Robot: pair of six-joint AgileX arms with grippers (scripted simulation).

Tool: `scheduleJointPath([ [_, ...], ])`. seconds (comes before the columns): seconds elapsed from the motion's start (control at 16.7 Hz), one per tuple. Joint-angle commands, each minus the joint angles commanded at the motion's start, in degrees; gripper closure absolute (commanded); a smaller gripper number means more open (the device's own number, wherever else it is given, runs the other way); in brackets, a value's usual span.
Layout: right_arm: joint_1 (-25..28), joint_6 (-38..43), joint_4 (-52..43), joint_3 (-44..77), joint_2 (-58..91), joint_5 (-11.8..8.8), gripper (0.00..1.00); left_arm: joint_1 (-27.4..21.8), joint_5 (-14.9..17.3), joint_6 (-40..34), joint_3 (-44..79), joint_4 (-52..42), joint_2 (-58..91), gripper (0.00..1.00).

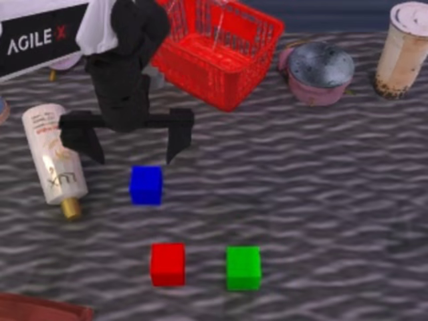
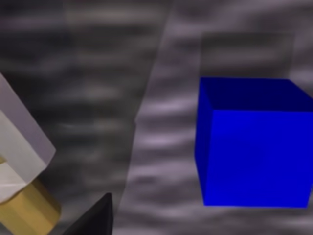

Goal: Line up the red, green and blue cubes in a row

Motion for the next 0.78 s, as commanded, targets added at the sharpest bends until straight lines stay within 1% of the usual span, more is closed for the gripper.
scheduleJointPath([
  [0.3, 0.0, 0.0, 0.0, 0.0, 0.0, 0.0, 0.00, 0.2, 0.0, 0.2, -0.9, 1.1, 0.2, 0.00],
  [0.66, 0.0, 0.0, 0.0, 0.0, 0.0, 0.0, 0.00, 0.1, 0.0, 0.2, -7.9, 13.3, 5.0, 0.00],
  [0.78, 0.0, 0.0, 0.0, 0.0, 0.0, 0.0, 0.00, 0.1, 0.1, 0.2, -9.2, 15.3, 6.1, 0.00],
])
